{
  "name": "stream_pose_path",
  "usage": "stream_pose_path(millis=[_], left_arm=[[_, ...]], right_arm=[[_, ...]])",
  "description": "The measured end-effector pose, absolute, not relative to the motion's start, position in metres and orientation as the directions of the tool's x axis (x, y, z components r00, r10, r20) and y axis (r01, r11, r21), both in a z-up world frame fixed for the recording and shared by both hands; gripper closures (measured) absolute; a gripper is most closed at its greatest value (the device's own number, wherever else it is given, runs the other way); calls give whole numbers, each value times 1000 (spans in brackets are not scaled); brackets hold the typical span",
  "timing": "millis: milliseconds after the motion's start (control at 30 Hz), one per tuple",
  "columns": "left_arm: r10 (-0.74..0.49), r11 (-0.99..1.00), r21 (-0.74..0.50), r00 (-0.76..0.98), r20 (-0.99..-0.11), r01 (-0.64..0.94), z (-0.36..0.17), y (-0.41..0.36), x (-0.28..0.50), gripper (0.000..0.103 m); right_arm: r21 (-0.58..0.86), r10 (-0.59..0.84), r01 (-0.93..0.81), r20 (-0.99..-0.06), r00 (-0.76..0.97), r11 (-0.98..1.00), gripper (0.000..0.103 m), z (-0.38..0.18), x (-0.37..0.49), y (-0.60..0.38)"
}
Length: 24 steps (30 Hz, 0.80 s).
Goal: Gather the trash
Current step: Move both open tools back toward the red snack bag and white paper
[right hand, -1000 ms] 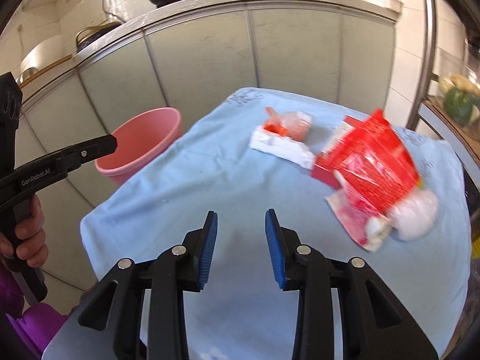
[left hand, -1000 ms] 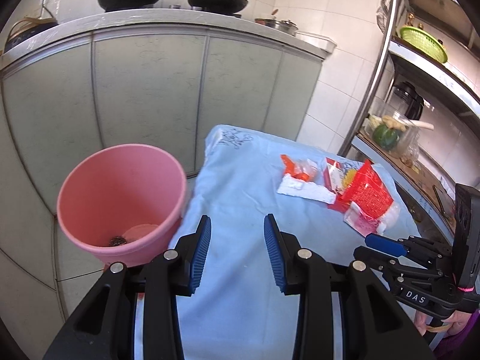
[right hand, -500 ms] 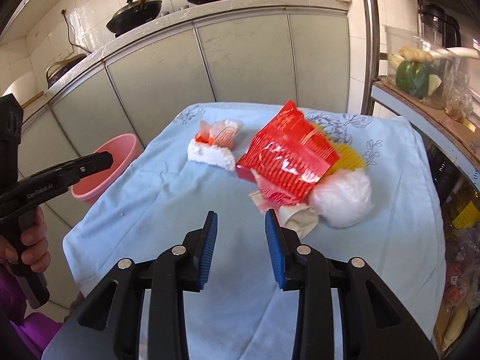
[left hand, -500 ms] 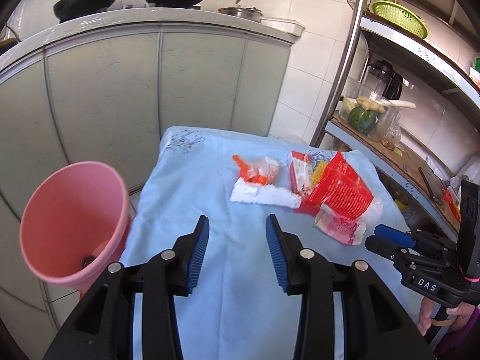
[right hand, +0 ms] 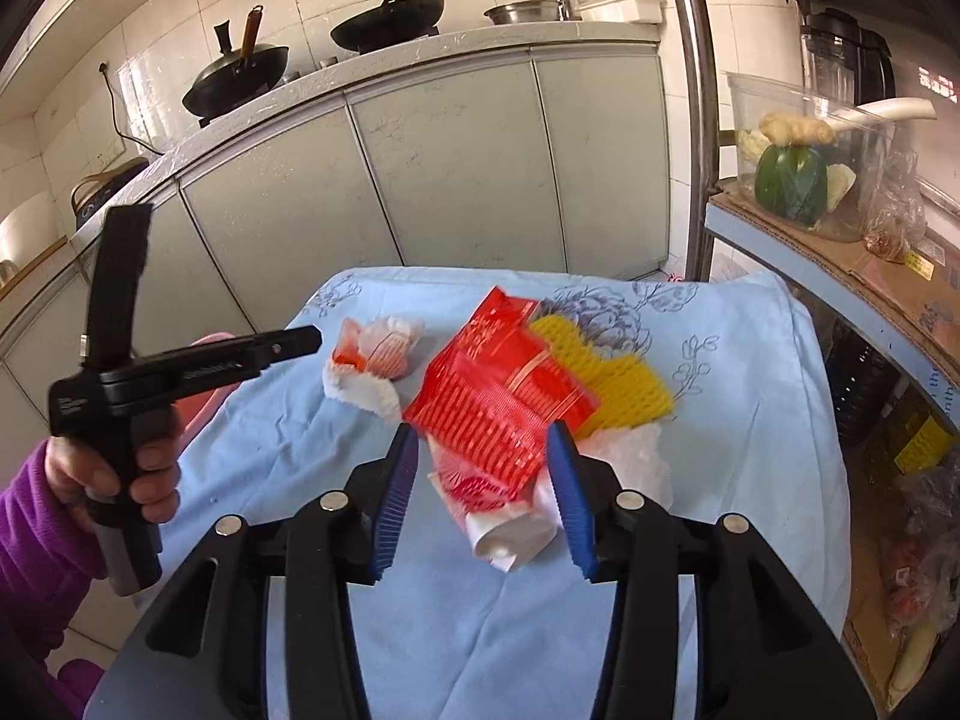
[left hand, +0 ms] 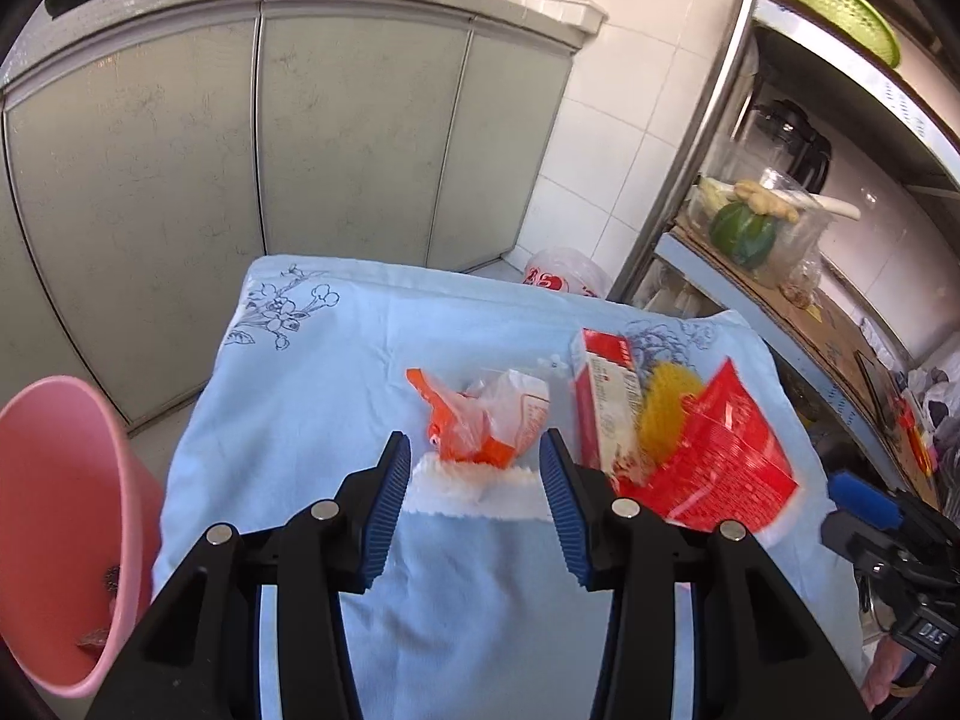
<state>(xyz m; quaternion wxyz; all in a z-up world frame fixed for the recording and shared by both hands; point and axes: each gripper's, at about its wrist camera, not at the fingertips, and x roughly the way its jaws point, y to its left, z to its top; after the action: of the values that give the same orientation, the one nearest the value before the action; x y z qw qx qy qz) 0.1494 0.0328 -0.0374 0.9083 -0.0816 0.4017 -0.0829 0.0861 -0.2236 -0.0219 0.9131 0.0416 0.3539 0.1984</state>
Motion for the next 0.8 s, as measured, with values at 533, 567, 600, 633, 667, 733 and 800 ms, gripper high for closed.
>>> stream_pose_path(millis=[533,567,600,633,667,733,800], left_arm=[[-253,964,-245,620,-743,99,-66,23,191,82],[-254,964,-245,622,-740,103,-66,23,190,83],[-254,964,-243,625,-738,105,-65,22,189,84],[-253,965,-241,629,-735,106,-65,22,187,85],[-255,964,-241,632,-732,109,-64,22,186,85],[-255,964,-243,636,-728,108,-63,24,183,86],[-256,963,-247,646,-719,108,-60,25,179,86]], right_arm=[[245,409,-341,-698,588,908,57,-51,145,-217],[244,408,-340,-701,585,908,57,-53,146,-216],[240,405,-340,-704,584,909,57,-54,146,-215],[238,402,-339,-705,585,910,57,-55,146,-215],[237,400,-337,-705,585,911,57,-55,145,-215],[240,400,-334,-710,580,912,57,-58,145,-216],[249,406,-334,-710,576,909,57,-60,145,-216]])
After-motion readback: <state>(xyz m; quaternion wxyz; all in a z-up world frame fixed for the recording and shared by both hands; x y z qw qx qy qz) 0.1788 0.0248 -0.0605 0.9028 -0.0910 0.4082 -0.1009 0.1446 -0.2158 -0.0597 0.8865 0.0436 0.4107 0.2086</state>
